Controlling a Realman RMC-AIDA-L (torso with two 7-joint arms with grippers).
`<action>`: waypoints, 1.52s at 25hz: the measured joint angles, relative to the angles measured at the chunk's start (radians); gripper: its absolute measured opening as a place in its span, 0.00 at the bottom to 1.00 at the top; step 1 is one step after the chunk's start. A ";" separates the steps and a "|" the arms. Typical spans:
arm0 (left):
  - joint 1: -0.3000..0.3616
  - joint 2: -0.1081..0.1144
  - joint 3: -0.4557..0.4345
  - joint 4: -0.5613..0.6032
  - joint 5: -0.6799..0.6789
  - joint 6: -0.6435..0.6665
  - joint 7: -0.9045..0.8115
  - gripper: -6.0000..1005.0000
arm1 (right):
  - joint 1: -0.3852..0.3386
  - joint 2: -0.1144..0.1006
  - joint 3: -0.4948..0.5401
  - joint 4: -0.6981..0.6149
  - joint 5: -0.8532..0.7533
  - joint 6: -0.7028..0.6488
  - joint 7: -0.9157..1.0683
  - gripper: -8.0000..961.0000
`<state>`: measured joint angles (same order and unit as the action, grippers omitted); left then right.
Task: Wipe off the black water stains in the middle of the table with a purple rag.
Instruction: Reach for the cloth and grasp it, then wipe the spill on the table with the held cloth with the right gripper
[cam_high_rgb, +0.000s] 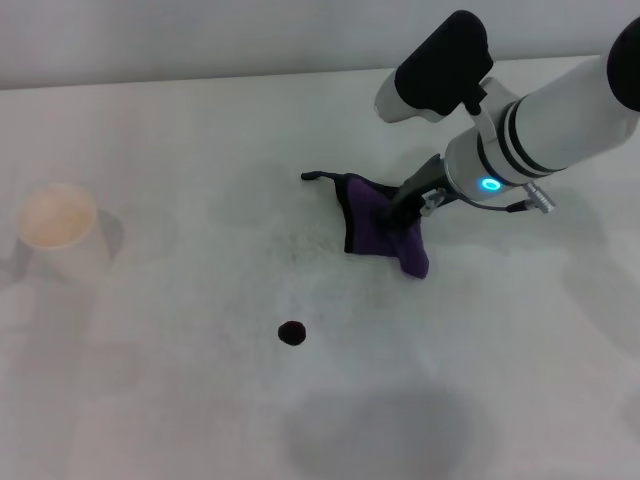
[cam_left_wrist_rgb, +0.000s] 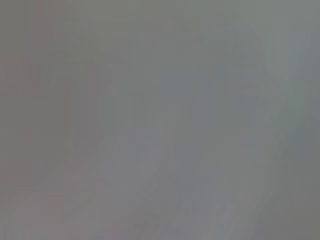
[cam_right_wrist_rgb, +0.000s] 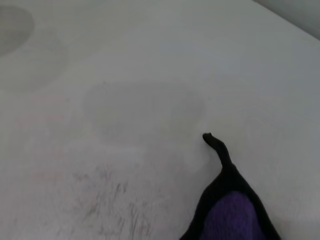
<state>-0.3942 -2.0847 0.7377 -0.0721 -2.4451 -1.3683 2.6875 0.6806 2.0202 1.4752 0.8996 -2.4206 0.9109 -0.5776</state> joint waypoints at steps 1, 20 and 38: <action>0.000 0.000 0.000 0.000 0.000 0.000 0.000 0.89 | 0.003 0.000 -0.002 -0.007 0.000 0.000 0.000 0.25; -0.001 -0.002 0.005 -0.002 0.003 -0.006 -0.018 0.89 | -0.014 -0.004 -0.015 0.083 0.169 0.198 -0.097 0.11; -0.024 0.002 0.006 0.000 0.005 -0.010 -0.024 0.89 | -0.009 0.007 -0.212 -0.123 0.630 0.053 -0.430 0.11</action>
<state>-0.4184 -2.0831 0.7439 -0.0720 -2.4405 -1.3785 2.6633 0.6717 2.0268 1.2630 0.7762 -1.7909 0.9637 -1.0079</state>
